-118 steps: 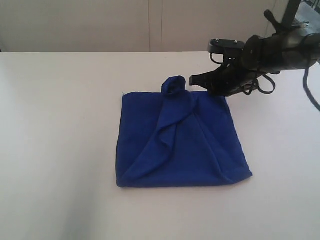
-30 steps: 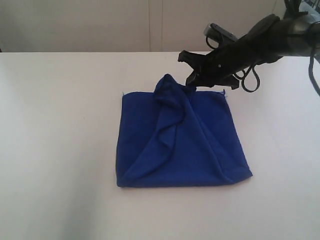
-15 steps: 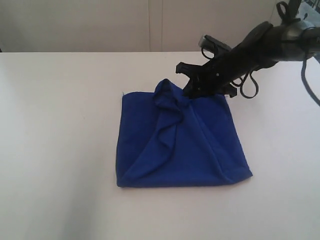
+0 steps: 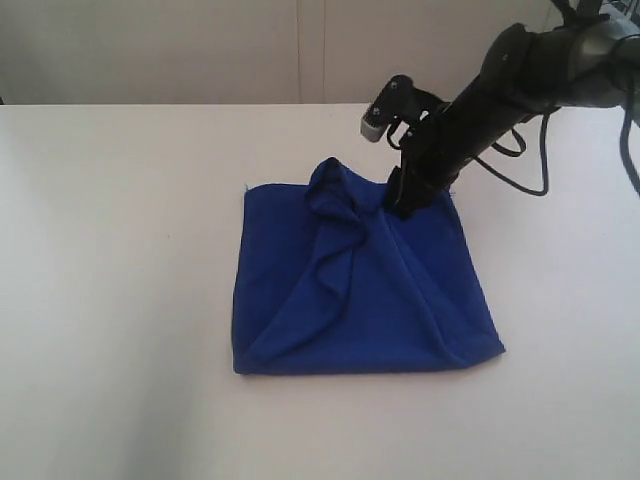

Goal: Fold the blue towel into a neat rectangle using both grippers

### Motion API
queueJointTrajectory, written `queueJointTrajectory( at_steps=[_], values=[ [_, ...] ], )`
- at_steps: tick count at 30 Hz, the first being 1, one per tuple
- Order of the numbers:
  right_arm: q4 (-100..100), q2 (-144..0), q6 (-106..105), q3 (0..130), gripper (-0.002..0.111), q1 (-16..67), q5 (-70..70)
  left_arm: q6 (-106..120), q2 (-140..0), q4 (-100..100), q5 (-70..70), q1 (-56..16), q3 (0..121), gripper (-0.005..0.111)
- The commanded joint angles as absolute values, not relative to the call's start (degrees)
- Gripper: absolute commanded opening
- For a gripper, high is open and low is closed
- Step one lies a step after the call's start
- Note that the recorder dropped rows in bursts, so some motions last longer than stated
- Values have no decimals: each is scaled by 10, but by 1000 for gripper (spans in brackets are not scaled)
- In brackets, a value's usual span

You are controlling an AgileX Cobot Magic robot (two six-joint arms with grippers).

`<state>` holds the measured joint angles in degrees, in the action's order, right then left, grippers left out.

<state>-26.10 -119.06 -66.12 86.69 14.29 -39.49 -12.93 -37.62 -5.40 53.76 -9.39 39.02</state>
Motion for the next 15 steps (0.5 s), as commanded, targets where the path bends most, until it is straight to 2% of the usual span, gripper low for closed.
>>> queueJointTrajectory(
  at_steps=[1,15],
  values=[
    [-259,-1197,-748,866,52,151,-397,-131,-372,-51,545,-93,387,0],
    [-263,-1215,-795,866,52,182,-355,-131,-372,-51,545,-93,387,0]
  ],
)
